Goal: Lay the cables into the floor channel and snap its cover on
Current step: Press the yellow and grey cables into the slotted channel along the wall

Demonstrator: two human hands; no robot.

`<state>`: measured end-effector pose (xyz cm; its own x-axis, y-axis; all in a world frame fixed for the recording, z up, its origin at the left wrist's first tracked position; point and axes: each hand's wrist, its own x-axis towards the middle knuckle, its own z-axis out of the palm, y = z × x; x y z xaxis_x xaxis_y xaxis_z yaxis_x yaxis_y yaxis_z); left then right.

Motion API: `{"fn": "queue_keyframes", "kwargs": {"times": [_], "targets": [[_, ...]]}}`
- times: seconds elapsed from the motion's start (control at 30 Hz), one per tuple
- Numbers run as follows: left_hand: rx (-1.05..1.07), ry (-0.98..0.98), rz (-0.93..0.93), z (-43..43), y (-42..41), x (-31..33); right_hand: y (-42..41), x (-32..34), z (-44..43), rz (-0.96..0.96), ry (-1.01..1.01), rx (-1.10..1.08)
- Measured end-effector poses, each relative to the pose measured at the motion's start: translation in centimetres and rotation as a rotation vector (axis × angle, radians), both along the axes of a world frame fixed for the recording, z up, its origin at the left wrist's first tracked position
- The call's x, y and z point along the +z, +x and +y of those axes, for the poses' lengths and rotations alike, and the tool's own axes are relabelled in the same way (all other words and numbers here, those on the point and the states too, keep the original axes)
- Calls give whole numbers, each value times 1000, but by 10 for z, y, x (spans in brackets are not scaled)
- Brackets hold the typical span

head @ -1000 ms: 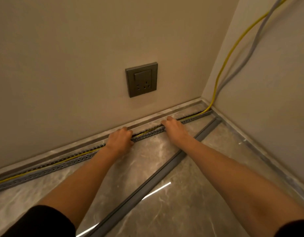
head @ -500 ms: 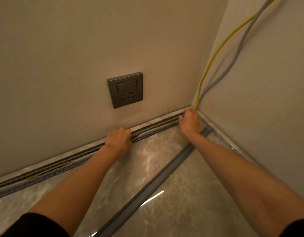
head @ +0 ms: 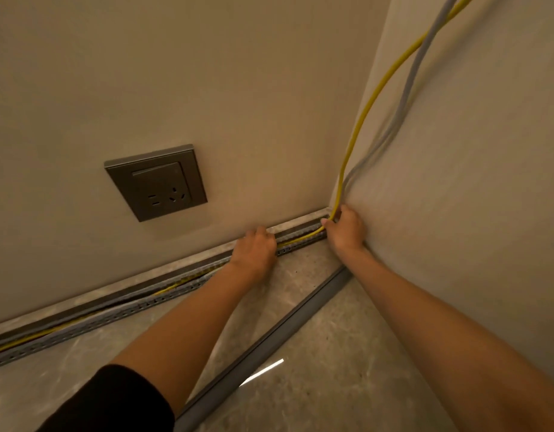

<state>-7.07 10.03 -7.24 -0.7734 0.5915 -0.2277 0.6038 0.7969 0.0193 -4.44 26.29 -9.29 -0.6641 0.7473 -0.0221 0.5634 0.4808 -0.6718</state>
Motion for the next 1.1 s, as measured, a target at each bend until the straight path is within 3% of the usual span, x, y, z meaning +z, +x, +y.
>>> {"fn": "queue_keyframes", "kwargs": {"times": [0.2, 0.3, 0.47, 0.63, 0.8, 0.93, 1.1], "targets": [[-14, 6, 23, -10, 0, 3, -3, -1, 0, 264, -238, -18], [-15, 24, 6, -17, 0, 6, -6, 0, 3, 271, -429, 22], [-16, 45, -3, -21, 0, 10, -11, 8, 3, 253, -544, 4], [-2, 53, 15, -21, 0, 15, -16, 14, 6, 246, -476, -48], [-45, 51, 78, -22, 5, 9, -15, 11, 1, 136, -73, -72], [-33, 111, 86, -23, 3, 3, -10, 11, -4, 122, -53, -66], [-20, 101, 53, -19, 5, -3, 1, 14, -3, -90, 99, -77]]}}
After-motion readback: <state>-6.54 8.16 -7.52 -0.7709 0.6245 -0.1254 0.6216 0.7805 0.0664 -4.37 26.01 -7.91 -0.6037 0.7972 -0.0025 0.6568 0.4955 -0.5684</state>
